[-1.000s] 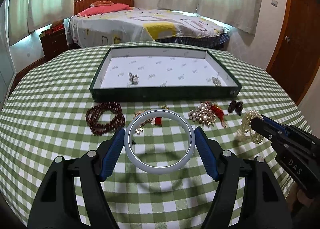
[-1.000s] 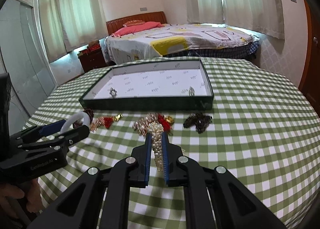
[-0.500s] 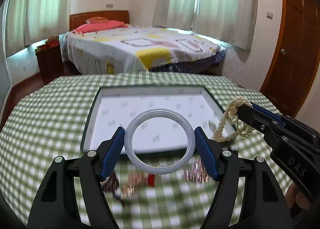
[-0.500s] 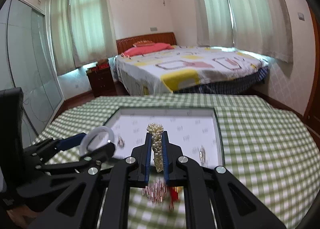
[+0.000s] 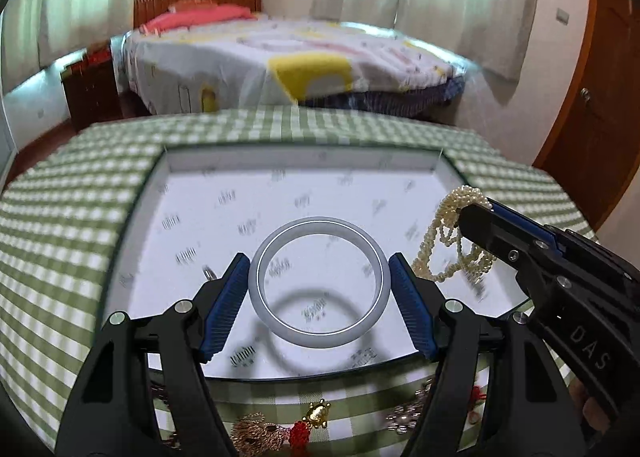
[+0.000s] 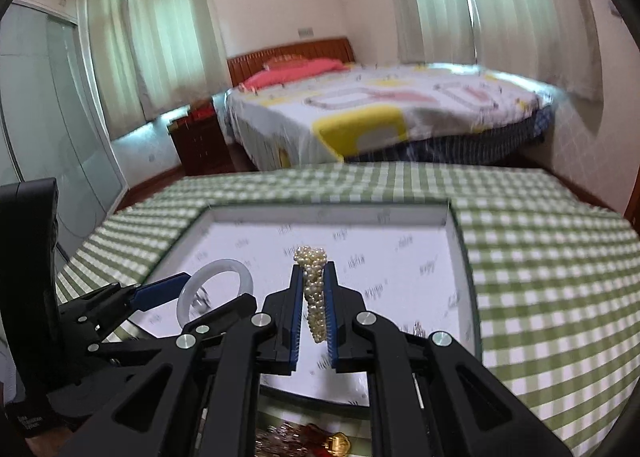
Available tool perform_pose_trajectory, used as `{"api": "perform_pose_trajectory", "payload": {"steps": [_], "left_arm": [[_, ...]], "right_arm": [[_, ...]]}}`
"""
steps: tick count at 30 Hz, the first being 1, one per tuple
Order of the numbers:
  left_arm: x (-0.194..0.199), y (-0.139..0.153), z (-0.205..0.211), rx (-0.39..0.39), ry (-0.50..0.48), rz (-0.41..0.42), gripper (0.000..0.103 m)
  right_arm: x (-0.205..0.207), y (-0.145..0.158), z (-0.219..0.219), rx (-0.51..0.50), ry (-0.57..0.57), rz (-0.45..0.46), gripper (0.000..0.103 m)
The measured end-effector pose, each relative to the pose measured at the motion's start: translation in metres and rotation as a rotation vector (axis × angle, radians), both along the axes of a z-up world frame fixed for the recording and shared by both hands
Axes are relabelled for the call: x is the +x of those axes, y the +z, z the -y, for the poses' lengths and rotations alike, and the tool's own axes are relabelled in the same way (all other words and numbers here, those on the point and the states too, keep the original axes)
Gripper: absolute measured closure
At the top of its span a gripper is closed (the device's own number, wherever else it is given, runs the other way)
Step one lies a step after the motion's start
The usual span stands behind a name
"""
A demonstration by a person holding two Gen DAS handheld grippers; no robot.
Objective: Organize jewelry
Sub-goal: 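Carry necklace and bangle into the box and open the right tool, then open the left tool to release the bangle and withdraw both tools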
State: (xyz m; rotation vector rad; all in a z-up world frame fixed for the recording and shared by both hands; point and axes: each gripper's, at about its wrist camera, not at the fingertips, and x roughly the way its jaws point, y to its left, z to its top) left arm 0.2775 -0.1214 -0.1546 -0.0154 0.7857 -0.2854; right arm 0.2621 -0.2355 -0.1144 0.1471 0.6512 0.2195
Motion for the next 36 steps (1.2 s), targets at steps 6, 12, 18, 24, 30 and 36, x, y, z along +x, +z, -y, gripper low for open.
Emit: {"api": "perform_pose_trajectory", "payload": {"steps": [6, 12, 18, 24, 30, 36], "left_arm": [[0.006, -0.028, 0.001, 0.009, -0.009, -0.074, 0.034], [0.009, -0.033, 0.002, 0.021, -0.012, -0.093, 0.034], [0.012, -0.034, 0.003, 0.036, -0.016, -0.102, 0.034], [0.012, -0.035, 0.004, 0.038, -0.019, -0.102, 0.034], [0.012, -0.034, 0.005, 0.025, -0.018, -0.102, 0.034], [0.013, -0.034, 0.002, 0.021, -0.020, -0.103, 0.033]], "right_arm": [[0.006, -0.026, 0.005, -0.006, 0.017, -0.078, 0.092], [0.011, -0.039, 0.004, -0.012, 0.044, -0.130, 0.092], [0.013, -0.044, 0.006, -0.006, 0.060, -0.165, 0.092], [0.013, -0.048, 0.009, -0.003, 0.079, -0.195, 0.092], [0.013, -0.048, 0.010, 0.007, 0.084, -0.197, 0.085], [0.012, -0.046, 0.015, 0.028, 0.068, -0.185, 0.070]]}}
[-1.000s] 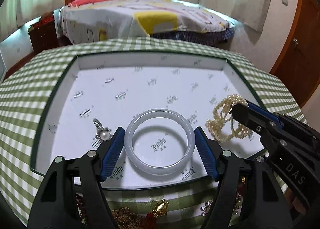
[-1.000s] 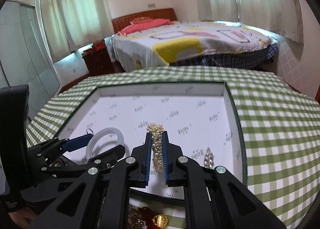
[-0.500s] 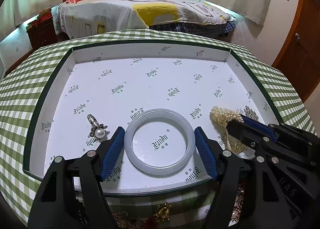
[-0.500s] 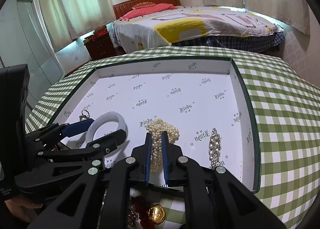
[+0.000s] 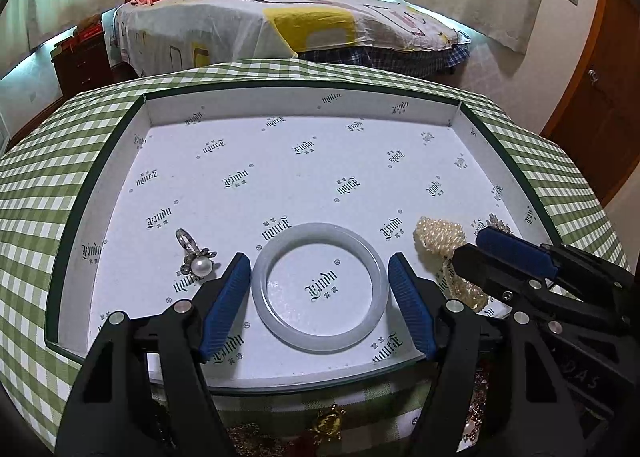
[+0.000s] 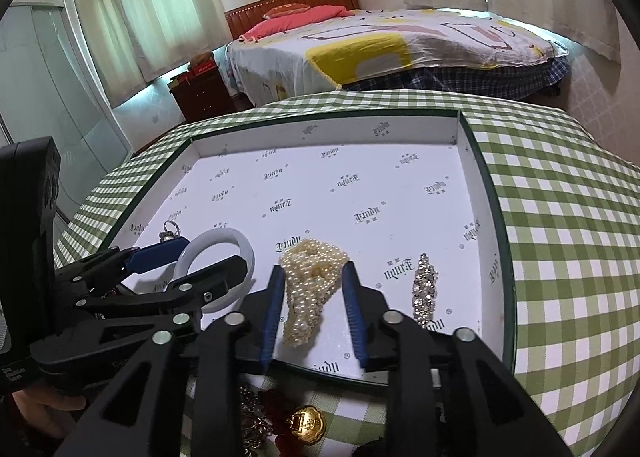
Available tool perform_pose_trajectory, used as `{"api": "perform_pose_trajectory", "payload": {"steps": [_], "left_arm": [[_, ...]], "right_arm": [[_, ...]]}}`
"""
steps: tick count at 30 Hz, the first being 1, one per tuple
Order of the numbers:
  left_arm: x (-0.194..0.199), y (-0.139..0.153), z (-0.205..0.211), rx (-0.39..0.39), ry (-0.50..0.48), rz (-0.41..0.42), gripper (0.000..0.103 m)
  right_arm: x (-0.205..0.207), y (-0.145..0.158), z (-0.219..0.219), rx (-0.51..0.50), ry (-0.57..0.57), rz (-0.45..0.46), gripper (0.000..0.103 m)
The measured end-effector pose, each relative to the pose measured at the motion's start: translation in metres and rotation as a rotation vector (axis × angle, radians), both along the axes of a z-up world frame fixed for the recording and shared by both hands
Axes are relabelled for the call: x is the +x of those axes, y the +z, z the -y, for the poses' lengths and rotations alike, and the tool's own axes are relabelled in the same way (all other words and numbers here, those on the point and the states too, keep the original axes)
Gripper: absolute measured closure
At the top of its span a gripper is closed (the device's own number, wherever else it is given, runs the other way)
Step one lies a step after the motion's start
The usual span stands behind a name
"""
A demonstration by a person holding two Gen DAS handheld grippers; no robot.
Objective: Organize jewelry
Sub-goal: 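Open the left tool to release the bangle and withdraw both tools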
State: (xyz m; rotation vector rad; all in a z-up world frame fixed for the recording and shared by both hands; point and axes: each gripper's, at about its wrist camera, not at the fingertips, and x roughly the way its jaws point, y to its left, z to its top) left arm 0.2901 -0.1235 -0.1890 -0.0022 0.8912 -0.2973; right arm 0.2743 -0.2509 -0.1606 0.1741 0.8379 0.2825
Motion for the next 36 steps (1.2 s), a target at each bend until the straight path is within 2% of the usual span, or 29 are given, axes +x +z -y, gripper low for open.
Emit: {"api": "perform_pose_trajectory", "payload": {"steps": [8, 18, 22, 29, 36], "left_arm": [[-0.004, 0.005, -0.005, -0.014, 0.005, 0.011, 0.033], [-0.019, 0.028, -0.011, 0.004, 0.016, 0.079, 0.031], [-0.032, 0.042, -0.020, 0.015, 0.037, 0.123, 0.026], [-0.066, 0.062, -0.039, 0.042, 0.067, 0.189, 0.025], [-0.097, 0.062, -0.059, 0.075, 0.104, 0.203, 0.025]], "right_arm": [[-0.004, 0.005, 0.000, 0.002, -0.007, 0.020, 0.069], [-0.019, 0.020, -0.004, -0.038, -0.032, 0.063, 0.066], [-0.030, 0.028, -0.003, -0.044, -0.048, 0.077, 0.066], [-0.058, 0.040, 0.000, -0.062, -0.088, 0.100, 0.066], [-0.086, 0.037, 0.001, -0.091, -0.106, 0.086, 0.066]]}}
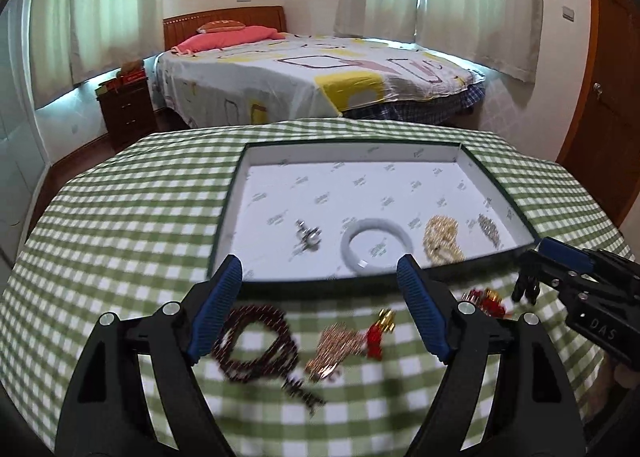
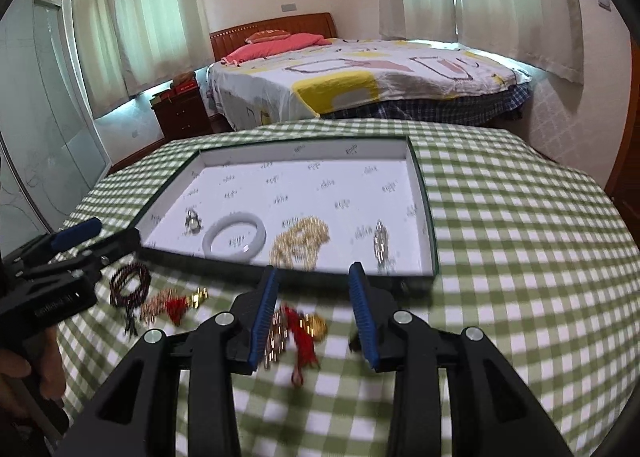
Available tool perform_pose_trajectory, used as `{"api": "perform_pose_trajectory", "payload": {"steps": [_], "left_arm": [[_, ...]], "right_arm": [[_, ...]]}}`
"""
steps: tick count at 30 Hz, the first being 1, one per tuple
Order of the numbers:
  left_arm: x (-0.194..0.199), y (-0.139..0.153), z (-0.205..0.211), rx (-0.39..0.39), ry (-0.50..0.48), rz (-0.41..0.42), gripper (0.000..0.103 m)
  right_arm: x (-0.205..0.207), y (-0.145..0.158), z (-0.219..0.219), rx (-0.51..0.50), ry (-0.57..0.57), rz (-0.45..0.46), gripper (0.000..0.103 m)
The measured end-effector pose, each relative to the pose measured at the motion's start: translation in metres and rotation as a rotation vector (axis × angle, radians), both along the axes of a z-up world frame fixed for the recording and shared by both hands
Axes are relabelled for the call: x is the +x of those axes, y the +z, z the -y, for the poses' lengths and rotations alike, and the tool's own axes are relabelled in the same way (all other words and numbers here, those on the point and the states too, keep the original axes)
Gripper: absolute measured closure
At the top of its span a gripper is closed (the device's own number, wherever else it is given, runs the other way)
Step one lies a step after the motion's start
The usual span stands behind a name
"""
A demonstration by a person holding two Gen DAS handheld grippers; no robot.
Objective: Organize jewelry
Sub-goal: 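Open the left tool to release the bangle and withdraw both tools, then grasp the red tassel pendant with the right tool while the left tool grasps the dark red bead strand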
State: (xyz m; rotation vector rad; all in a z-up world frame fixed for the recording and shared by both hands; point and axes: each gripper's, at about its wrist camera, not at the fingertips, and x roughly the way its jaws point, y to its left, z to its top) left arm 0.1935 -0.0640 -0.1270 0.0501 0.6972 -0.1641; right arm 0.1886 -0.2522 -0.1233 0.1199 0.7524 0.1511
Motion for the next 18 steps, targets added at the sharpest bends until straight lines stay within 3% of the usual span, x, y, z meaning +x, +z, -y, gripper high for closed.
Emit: {"api": "perform_pose_trajectory", "payload": {"steps": [8, 18], "left_arm": [[-0.021, -0.014, -0.029, 0.023, 0.062, -0.025, 0.025], [-0.025, -0.025, -0.046, 0.031, 0.106, -0.053, 0.025]], "right_arm": [[-0.017, -0.017, 0.003, -0.002, -0.012, -0.042, 0.066], [-0.007, -0.039, -0.009, -0.037, 0.005, -0.101, 0.066]]}}
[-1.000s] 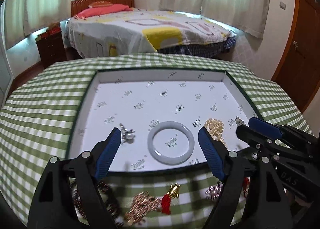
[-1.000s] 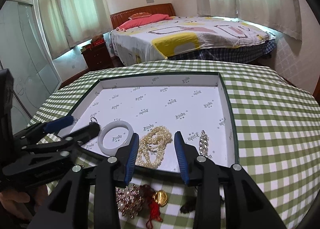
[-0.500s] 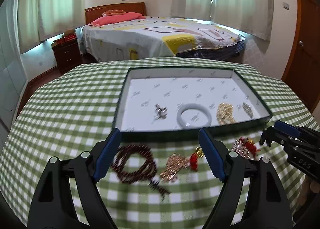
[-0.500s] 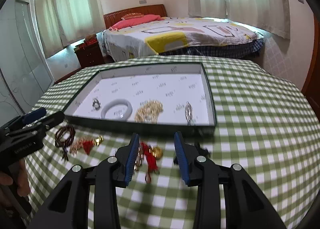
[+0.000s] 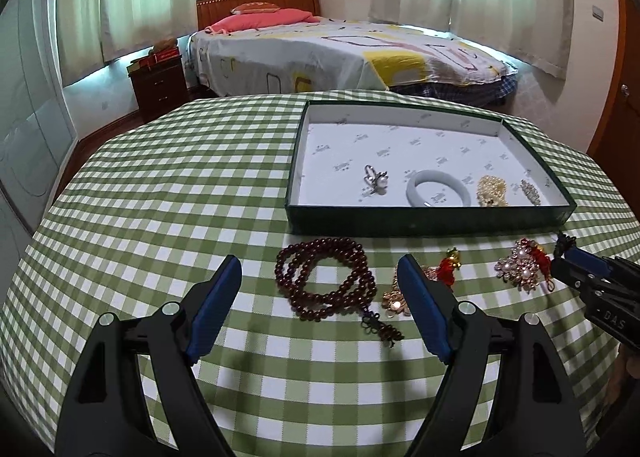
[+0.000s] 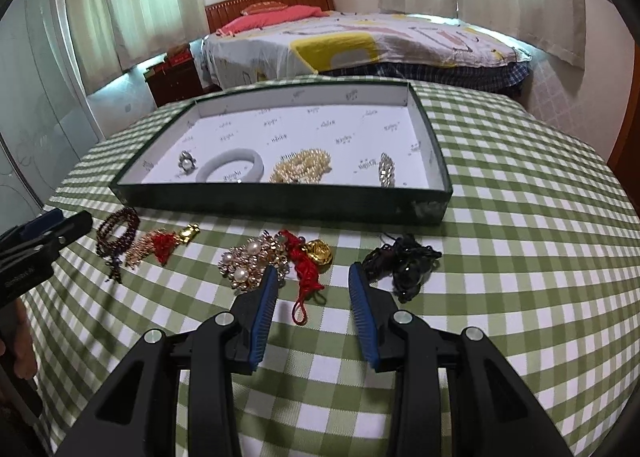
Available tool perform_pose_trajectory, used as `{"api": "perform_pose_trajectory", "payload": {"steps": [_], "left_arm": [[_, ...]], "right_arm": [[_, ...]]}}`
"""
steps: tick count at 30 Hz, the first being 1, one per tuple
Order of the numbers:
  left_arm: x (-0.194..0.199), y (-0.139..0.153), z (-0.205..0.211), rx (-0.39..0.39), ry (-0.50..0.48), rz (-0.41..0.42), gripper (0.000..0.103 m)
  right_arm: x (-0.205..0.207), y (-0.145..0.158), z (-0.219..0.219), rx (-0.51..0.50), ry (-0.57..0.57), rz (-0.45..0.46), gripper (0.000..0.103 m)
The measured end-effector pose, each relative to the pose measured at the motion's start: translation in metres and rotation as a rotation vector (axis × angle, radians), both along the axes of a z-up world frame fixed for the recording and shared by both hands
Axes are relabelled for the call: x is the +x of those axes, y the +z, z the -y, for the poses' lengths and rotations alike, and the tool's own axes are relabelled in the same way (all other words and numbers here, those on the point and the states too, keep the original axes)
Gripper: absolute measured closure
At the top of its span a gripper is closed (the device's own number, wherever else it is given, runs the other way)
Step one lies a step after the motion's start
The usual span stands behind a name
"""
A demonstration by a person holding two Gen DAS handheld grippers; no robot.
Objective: Organize jewelry
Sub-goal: 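Grasp the red tassel pendant with the right tool while the left tool grasps the dark red bead strand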
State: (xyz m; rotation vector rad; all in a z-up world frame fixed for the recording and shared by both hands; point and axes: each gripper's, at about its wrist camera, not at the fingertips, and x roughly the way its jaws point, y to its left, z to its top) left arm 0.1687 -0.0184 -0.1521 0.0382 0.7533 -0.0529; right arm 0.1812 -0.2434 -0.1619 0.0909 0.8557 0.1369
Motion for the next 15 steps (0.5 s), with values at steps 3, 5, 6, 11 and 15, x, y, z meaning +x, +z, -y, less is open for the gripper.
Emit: {"api": "perform_pose_trajectory", "payload": {"steps": [3, 5, 6, 11, 15], "left_arm": [[0.001, -0.003, -0.001, 0.002, 0.003, -0.005, 0.025], [0.001, -0.005, -0.002, 0.003, 0.004, -0.009, 0.025], [0.001, -0.006, -0.002, 0.003, 0.005, -0.012, 0.025], [0.003, -0.010, -0.001, 0.003, 0.005, -0.025, 0.025], [0.003, -0.012, 0.001, 0.007, 0.001, -0.030, 0.025]], "right_arm": [[0.005, -0.005, -0.001, -0.008, -0.002, -0.021, 0.070], [0.007, -0.008, -0.002, -0.007, 0.008, -0.033, 0.073], [0.007, -0.009, -0.003, -0.010, 0.010, -0.034, 0.076], [0.009, -0.010, -0.007, -0.028, 0.026, -0.046, 0.088], [0.008, -0.009, -0.006, -0.028, 0.022, -0.039, 0.093]]}}
